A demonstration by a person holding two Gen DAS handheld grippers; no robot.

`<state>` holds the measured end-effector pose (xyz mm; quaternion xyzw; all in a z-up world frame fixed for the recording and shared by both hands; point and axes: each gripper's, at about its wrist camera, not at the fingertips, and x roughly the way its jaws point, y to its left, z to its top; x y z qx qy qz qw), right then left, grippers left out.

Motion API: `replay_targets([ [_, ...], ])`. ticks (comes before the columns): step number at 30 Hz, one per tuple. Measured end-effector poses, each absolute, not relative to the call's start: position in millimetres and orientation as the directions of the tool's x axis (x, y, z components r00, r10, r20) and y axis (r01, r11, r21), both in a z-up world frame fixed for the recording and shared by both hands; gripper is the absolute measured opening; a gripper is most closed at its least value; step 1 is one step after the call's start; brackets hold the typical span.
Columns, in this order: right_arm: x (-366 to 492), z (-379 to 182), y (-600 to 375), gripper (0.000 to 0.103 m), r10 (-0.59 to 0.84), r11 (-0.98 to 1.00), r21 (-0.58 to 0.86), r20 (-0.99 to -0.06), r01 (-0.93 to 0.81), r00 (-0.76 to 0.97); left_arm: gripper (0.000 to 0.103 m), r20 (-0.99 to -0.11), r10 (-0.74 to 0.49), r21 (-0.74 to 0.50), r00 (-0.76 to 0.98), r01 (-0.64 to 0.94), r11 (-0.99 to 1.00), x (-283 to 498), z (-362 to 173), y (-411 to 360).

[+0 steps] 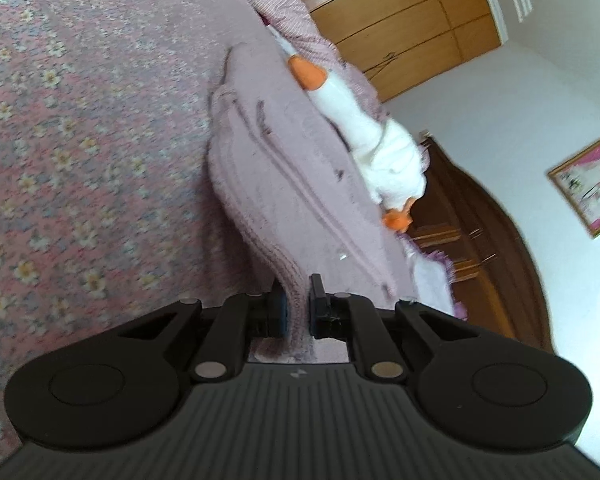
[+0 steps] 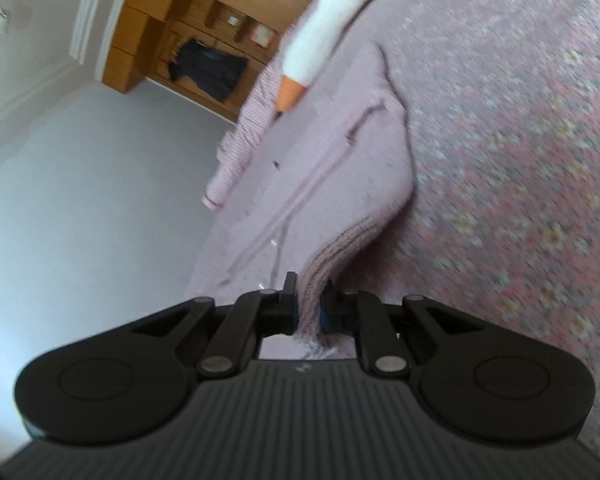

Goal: Fold small clothes
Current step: 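Lift the cardigan edge with both grippers and fold it over the body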

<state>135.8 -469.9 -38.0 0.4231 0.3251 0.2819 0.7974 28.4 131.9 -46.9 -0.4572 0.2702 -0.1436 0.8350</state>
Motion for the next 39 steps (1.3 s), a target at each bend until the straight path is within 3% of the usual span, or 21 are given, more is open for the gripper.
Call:
replay_targets([
  [13,187,3,-446,0.012,0.75,0.37,0.882,-0.099,-0.291,0.654,0.01,-0.179,-0.524,-0.898,0.832,0.079,0.433,74,-12,135],
  [30,278,47,-423,0.012,0.752,0.362,0.837,-0.001,-0.411,0.66,0.01,-0.103,-0.544,-0.839,0.833,0.221,0.496,165,59,132],
  [39,345,58,-424,0.012,0.708,0.403,0.807,0.024,-0.431,0.706,0.011,-0.075,-0.491,-0.833,0.868,0.216,0.509,238,63,154],
])
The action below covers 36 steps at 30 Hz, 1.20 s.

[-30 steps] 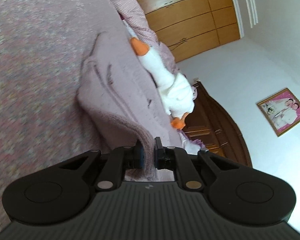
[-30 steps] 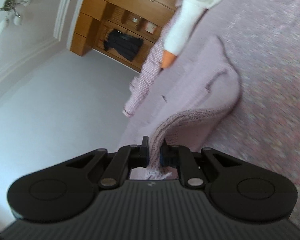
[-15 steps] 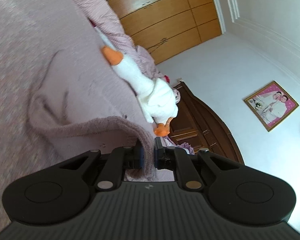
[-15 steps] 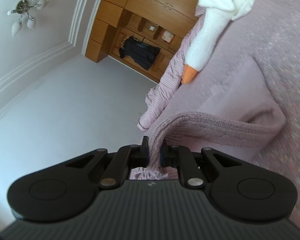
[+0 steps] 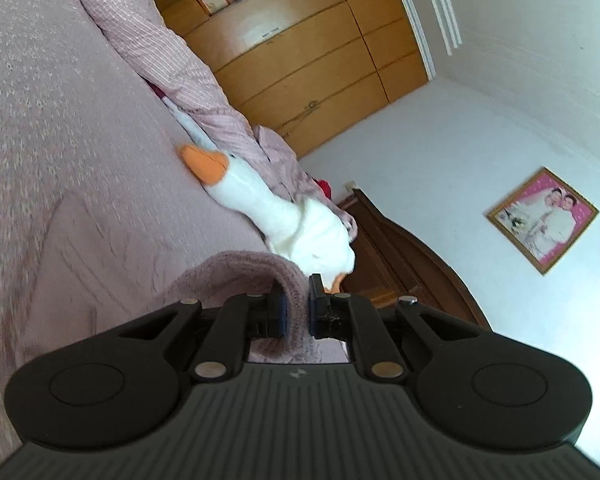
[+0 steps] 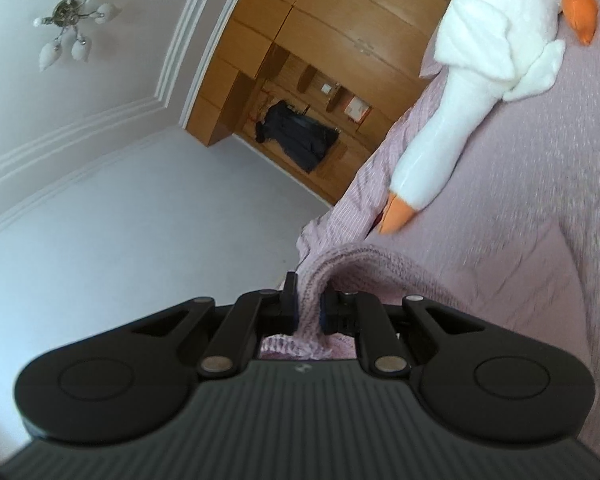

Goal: Fold small clothes
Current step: 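Lift the cardigan edge with both grippers and fold it over the body, then open both grippers to release the folded cardigan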

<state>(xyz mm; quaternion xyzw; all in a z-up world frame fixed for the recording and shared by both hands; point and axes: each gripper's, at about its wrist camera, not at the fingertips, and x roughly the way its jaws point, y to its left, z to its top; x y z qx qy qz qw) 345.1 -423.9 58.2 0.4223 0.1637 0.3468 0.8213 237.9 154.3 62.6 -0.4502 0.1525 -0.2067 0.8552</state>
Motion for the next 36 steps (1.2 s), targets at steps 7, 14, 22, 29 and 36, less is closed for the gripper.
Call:
replay_targets([
  [7,392,38,-424,0.012,0.669,0.475,0.796,-0.049,-0.376,0.742,0.01,-0.091,-0.422,-0.844,0.902,0.156,0.514,283,34,178],
  [14,407,8,-417,0.012,0.658,0.516,0.794,-0.128,-0.321,0.742,0.011,-0.172,-0.414,-0.832,0.894,0.094,0.547,309,-3,180],
  [22,404,-20,-421,0.015,0.621,0.547,0.806,-0.21,-0.226,0.755,0.012,-0.253,-0.374,-0.818,0.892,0.009,0.575,321,-30,185],
  [29,381,-31,-434,0.09,0.573,0.563,0.809,-0.236,-0.167,0.785,0.059,-0.29,-0.365,-0.784,0.885,0.0,0.621,304,-32,191],
  [36,365,-20,-429,0.089,0.582,0.619,0.752,-0.247,-0.225,0.775,0.072,-0.319,-0.314,-0.677,0.894,0.017,0.736,277,-10,179],
])
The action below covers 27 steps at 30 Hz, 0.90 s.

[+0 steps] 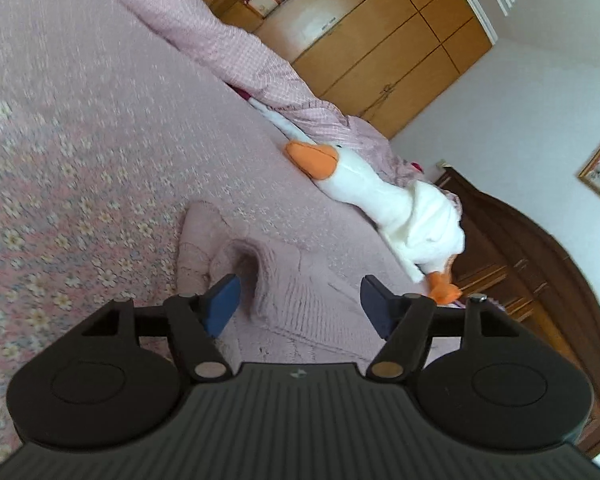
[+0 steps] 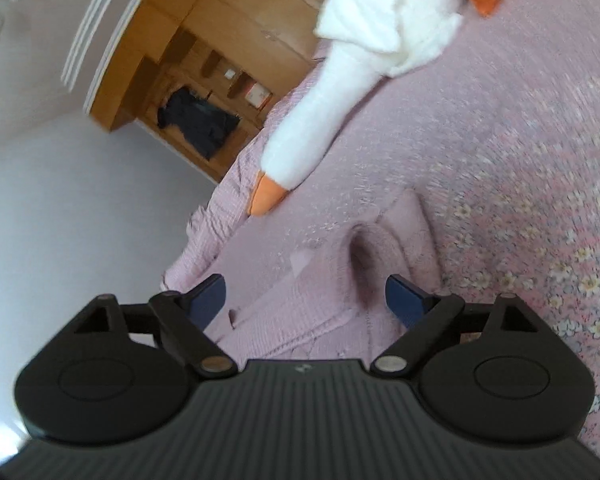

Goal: Fold small clothes
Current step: 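Open both grippers to release the folded cardigan, then move the right gripper to the end of the folded cardigan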

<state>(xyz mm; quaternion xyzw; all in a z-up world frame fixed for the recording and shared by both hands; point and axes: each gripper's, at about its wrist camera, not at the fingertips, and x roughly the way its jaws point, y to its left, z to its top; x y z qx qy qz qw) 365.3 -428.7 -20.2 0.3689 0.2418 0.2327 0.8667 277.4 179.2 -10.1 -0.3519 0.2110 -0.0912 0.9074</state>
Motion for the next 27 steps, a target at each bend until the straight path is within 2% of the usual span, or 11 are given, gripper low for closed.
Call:
replay_targets([
  [2,360,-11,-420,0.088,0.57,0.677,0.69,-0.27,-0.258,0.776,0.072,-0.342,-0.279,-0.613,0.897,0.012,0.79,270,2,164],
  [4,353,0,-405,0.073,0.555,0.752,0.588,-0.318,-0.3,0.768,0.073,-0.402,-0.239,-0.494,0.884,0.011,0.87,269,14,141],
  [6,346,9,-387,0.049,0.515,0.825,0.467,-0.394,-0.317,0.761,0.072,-0.45,-0.185,-0.365,0.874,0.009,0.931,270,22,114],
  [7,344,11,-380,0.043,0.5,0.846,0.419,-0.415,-0.329,0.76,0.071,-0.473,-0.171,-0.308,0.864,0.02,0.951,272,23,100],
  [8,341,12,-373,0.031,0.502,0.854,0.384,-0.428,-0.352,0.752,0.069,-0.491,-0.166,-0.261,0.855,0.038,0.965,274,22,87],
  [9,339,13,-365,0.027,0.514,0.853,0.36,-0.444,-0.379,0.734,0.062,-0.504,-0.179,-0.233,0.845,0.066,0.97,276,21,77],
  [10,337,11,-357,0.027,0.522,0.85,0.348,-0.456,-0.395,0.721,0.054,-0.527,-0.187,-0.205,0.829,0.089,0.975,280,17,67],
  [12,339,8,-344,0.027,0.521,0.853,0.319,-0.482,-0.413,0.704,0.051,-0.578,-0.18,-0.177,0.796,0.093,0.98,289,9,54],
  [17,351,1,-320,0.026,0.494,0.868,0.248,-0.526,-0.431,0.692,0.051,-0.618,-0.164,-0.213,0.769,0.037,0.976,316,-7,59],
  [22,389,2,-315,0.024,0.456,0.89,0.256,-0.551,-0.378,0.699,0.051,-0.627,-0.159,-0.219,0.763,0.023,0.975,352,-11,68],
  [27,401,16,-321,0.029,0.419,0.904,0.285,-0.431,-0.32,0.799,0.052,-0.553,-0.117,-0.213,0.825,-0.004,0.977,361,6,74],
])
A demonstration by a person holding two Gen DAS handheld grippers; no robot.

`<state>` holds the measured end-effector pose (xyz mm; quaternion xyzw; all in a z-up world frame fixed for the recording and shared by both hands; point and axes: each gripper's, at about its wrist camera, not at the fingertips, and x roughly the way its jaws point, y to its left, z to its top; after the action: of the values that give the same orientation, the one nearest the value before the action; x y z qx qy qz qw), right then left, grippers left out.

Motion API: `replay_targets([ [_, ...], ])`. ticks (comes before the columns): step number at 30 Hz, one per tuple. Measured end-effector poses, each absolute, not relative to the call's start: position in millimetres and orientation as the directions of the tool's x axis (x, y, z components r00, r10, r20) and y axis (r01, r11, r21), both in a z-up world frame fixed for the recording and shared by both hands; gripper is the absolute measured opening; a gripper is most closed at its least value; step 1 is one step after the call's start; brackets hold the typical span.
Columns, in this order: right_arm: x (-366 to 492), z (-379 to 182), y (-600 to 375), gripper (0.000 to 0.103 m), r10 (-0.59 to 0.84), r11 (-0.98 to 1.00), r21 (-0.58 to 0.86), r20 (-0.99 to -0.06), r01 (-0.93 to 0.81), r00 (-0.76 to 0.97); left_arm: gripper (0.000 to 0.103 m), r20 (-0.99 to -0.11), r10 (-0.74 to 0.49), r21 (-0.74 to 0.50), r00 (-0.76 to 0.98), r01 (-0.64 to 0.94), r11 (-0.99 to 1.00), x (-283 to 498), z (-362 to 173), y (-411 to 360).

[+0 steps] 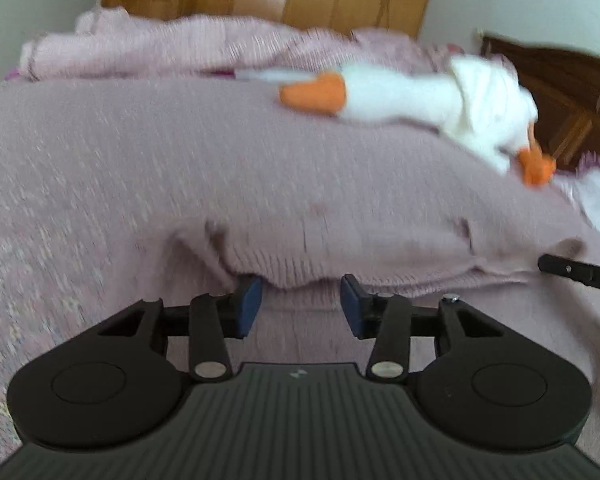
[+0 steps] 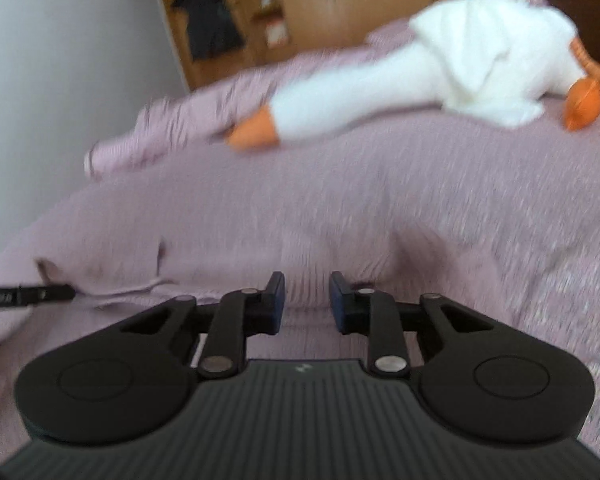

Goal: Fold small clothes
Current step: 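Move the right gripper to the end of the folded cardigan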

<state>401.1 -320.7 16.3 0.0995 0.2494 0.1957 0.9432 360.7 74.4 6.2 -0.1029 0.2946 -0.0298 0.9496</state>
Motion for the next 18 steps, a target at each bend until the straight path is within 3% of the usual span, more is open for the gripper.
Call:
replay_targets([
  [2,395,19,-324,0.029,0.44,0.89,0.31,-0.395,-0.334,0.806,0.055,-0.511,-0.133,-0.238,0.849,0.008,0.971,352,13,80],
  [4,387,18,-327,0.029,0.457,0.885,0.303,-0.411,-0.354,0.789,0.065,-0.503,-0.127,-0.209,0.855,0.022,0.978,342,17,81],
  [11,339,2,-349,0.029,0.459,0.887,0.3,-0.482,-0.352,0.746,0.07,-0.543,-0.12,-0.098,0.831,0.079,0.992,290,14,80],
  [18,303,3,-362,0.029,0.447,0.89,0.328,-0.486,-0.317,0.751,0.076,-0.531,-0.099,-0.122,0.842,0.04,0.992,233,15,82],
])
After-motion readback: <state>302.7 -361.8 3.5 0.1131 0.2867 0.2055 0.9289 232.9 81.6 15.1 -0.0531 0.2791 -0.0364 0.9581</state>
